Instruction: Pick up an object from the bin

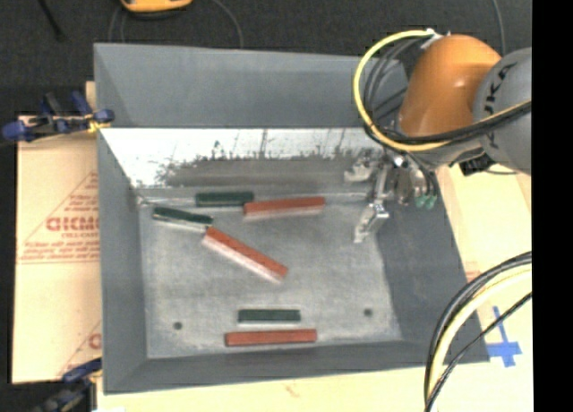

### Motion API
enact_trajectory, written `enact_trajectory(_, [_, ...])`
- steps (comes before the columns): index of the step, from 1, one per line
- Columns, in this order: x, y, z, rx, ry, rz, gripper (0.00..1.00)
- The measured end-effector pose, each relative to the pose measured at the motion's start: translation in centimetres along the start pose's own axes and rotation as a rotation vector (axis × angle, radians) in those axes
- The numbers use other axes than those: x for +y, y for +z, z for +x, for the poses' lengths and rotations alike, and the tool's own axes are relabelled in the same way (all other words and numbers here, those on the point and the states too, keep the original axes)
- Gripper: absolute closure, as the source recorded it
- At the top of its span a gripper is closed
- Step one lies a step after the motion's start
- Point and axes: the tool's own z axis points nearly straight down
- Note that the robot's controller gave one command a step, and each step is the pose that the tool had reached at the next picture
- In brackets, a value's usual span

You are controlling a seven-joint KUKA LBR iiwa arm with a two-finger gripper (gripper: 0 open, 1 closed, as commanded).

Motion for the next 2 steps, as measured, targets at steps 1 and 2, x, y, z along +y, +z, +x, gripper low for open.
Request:
enact_trajectory(1, [0.0,0.0,0.0,0.0,0.0,0.0,0.0])
enact_trajectory(2, [11.2,7.3,-1.2,0.001,0.084,-0.002,1.0])
